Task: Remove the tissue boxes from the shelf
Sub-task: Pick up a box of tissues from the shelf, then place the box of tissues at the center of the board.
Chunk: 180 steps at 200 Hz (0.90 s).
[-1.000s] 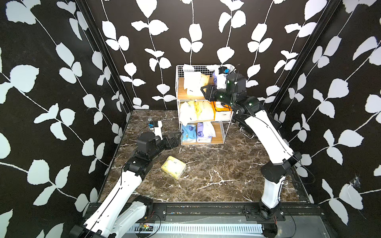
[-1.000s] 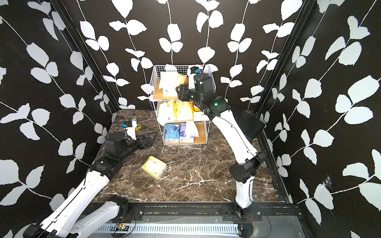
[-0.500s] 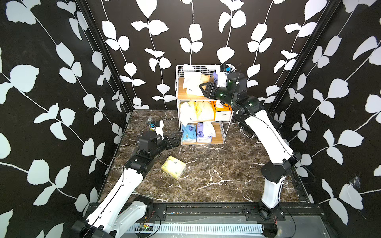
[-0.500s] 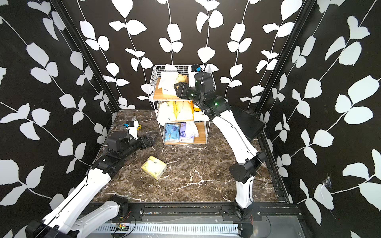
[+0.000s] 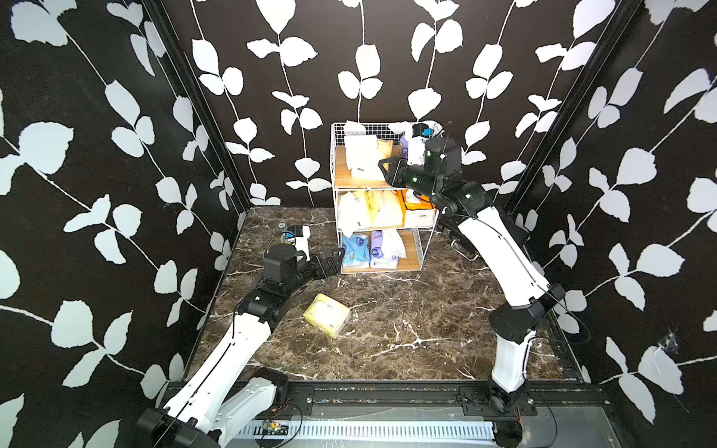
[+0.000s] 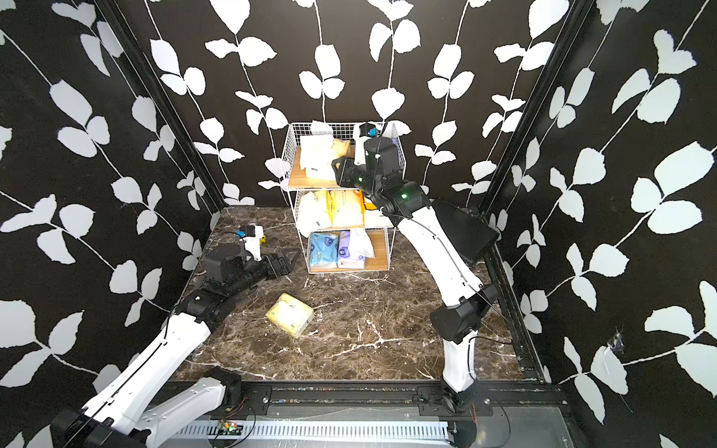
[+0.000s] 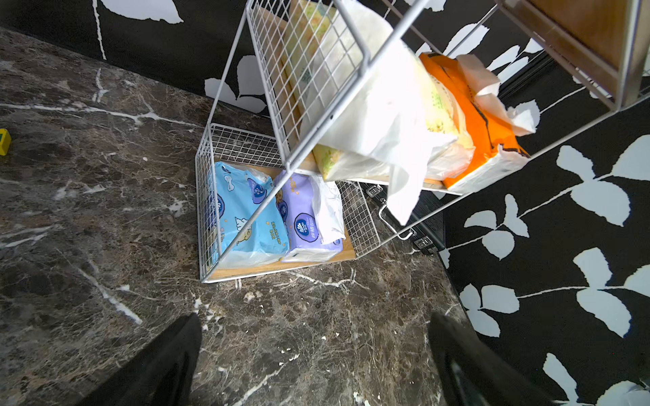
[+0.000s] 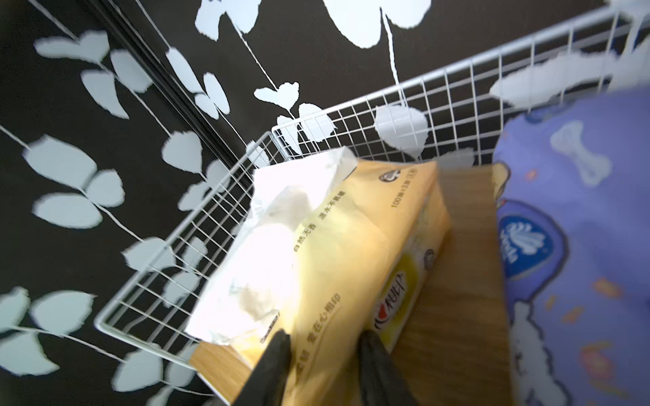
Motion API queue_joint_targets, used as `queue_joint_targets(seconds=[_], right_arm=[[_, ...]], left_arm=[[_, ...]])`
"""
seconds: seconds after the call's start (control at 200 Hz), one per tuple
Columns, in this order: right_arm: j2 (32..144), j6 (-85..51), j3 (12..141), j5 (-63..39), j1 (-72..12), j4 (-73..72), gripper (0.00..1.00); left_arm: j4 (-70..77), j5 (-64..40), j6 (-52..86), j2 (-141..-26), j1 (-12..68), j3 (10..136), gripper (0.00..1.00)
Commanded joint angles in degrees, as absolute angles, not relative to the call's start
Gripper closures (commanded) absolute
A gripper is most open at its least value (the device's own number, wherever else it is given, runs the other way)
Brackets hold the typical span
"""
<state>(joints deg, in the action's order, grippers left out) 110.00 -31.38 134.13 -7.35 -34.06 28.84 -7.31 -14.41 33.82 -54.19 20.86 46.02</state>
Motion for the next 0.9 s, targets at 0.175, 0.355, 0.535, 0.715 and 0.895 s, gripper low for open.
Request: queue_joint_targets(seconds=[0.175,0.355,0.535,0.715,0.895], right_arm=[[108.2,-29.0,134.9,-9.2,-33.8,26.8,1.0],[103.1,-28.3,129.7,-11.9,-32.8,25.1,1.0],[97.3,-31.9,120.5,-19.0,-30.1,18.2,1.0],[92.6,-32.7,113.5,-26.2,-28.8,13.4,1.0],[88.8,-32.6,109.2,-32.3,-27.9,12.1,1.0]], left_arm=[[-6.8,-14.6,33.9,-52.3,21.3,47.6,0.01],[-7.4,-14.2,35.3,-50.9,21.5,47.5,0.01],[-7.5,-13.1,36.8,-48.8,22.4,48.2,0.01],[-7.6,-12.4,37.6,-47.6,23.3,48.9,0.01],[-7.0,-11.8,38.3,-47.6,24.4,49.2,0.01]])
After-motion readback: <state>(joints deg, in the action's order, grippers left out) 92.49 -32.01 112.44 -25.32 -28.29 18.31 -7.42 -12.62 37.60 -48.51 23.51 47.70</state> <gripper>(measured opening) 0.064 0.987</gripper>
